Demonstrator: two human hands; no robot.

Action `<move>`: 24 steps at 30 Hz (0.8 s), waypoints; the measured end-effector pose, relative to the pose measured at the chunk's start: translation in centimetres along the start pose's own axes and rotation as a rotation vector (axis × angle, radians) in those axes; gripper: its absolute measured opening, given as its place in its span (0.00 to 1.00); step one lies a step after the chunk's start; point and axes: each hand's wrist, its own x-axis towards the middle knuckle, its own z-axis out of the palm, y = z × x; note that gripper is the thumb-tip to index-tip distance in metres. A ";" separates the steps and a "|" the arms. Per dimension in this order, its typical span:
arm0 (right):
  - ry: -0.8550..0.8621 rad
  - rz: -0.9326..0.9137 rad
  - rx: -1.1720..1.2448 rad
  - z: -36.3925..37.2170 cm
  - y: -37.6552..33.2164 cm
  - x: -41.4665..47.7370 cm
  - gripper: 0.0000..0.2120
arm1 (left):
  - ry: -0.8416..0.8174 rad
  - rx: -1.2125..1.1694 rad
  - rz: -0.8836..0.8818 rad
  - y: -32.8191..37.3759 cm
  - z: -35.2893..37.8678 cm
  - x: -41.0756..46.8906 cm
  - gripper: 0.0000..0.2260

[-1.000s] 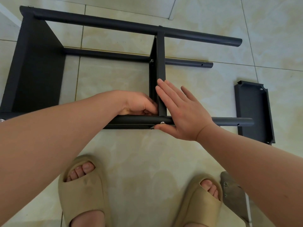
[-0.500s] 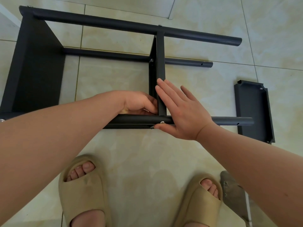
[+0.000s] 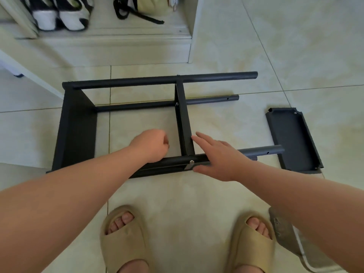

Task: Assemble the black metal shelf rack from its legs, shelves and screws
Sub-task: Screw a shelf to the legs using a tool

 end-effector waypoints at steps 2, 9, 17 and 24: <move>0.001 0.026 -0.055 -0.7 0.6 -1.4 0.36 | 0.131 0.050 0.075 0.9 -1.3 -0.5 0.09; -0.068 0.136 -0.127 -2.4 3.7 -3.5 0.20 | 0.286 0.159 0.147 6.9 -4.6 3.9 0.21; 0.093 0.032 -0.015 -0.3 7.7 -3.0 0.13 | 0.264 0.213 0.106 10.2 -6.6 14.1 0.27; 0.193 -0.018 0.026 0.5 8.5 -3.4 0.12 | 0.198 0.224 0.001 10.0 -7.9 18.0 0.18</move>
